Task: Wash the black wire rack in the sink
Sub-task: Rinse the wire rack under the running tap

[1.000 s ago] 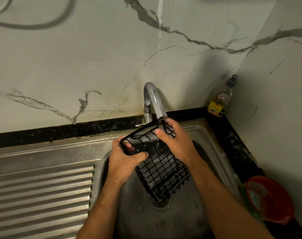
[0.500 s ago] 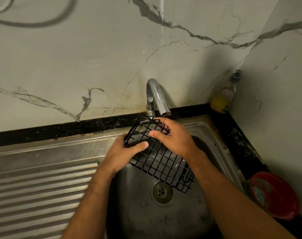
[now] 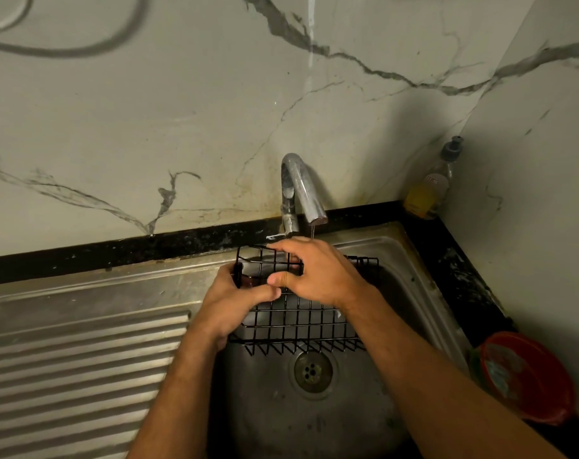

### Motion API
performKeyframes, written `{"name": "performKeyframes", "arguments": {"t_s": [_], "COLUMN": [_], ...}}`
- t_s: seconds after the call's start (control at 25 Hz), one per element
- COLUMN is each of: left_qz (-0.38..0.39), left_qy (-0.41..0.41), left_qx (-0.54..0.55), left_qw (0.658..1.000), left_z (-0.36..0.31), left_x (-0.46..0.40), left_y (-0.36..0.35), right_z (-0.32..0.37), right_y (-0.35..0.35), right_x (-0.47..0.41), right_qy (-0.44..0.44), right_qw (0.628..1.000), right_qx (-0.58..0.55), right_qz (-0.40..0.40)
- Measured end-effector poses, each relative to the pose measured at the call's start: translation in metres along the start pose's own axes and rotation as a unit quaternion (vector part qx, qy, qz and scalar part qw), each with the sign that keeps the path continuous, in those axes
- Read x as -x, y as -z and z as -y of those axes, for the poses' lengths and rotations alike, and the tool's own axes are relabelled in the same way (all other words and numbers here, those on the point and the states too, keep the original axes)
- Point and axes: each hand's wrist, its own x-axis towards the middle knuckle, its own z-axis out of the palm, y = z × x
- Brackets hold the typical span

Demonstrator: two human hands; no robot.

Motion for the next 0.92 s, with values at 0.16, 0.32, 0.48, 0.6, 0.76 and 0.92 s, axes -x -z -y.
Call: {"name": "performKeyframes", "arguments": {"t_s": [0.16, 0.32, 0.48, 0.6, 0.76, 0.92], "left_qz": [-0.011, -0.041, -0.136, -0.171, -0.216, -0.237], "left_qy": [-0.027, -0.013, -0.074, -0.097, -0.109, -0.083], "left_qx": [-0.058, -0.065, -0.081, -0.053, -0.079, -0.074], "left_qw": [0.998, 0.997, 0.985, 0.979, 0.967, 0.965], "left_z": [0.007, 0.009, 0.001, 0.003, -0.001, 0.008], "left_x": [0.003, 0.004, 0.02, 0.021, 0.014, 0.009], "left_y": [-0.005, -0.008, -0.017, -0.019, -0.013, -0.01], "right_z": [0.007, 0.02, 0.033, 0.039, 0.037, 0.01], "right_y": [0.007, 0.018, 0.021, 0.024, 0.006, 0.0], "right_x": [-0.007, -0.008, -0.016, -0.018, -0.005, 0.005], "right_qy": [-0.012, 0.021, 0.044, 0.061, 0.089, 0.044], "right_qw": [1.0, 0.996, 0.992, 0.983, 0.966, 0.946], "right_qx": [-0.002, 0.077, 0.118, 0.175, 0.242, 0.308], "right_qz": [0.013, 0.029, 0.027, 0.014, -0.032, -0.091]}}
